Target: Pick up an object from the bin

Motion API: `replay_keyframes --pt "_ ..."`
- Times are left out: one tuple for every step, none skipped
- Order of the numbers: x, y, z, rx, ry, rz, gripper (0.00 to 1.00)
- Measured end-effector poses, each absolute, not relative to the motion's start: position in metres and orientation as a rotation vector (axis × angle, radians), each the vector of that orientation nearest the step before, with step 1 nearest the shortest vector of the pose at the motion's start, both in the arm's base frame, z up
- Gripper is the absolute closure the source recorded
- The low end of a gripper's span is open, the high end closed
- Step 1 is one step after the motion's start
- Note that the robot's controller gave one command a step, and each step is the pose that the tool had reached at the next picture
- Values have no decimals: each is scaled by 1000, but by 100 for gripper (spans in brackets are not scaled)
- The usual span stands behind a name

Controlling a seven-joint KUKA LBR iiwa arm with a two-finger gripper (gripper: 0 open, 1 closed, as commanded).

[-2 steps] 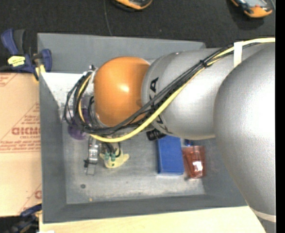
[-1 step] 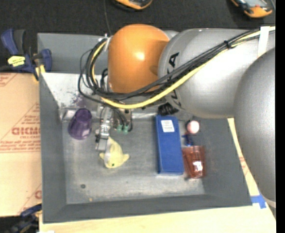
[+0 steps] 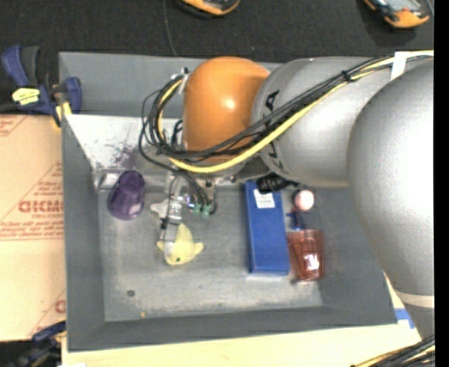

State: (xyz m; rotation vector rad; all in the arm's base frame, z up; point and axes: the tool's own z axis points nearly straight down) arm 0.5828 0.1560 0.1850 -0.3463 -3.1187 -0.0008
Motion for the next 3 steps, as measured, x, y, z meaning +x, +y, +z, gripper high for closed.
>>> replay_keyframes --pt "562 148 176 -583 -3083 0 0" --pt "587 130 165 -502 -3104 -3 0" --pt "601 113 143 -132 -3145 -4 0"
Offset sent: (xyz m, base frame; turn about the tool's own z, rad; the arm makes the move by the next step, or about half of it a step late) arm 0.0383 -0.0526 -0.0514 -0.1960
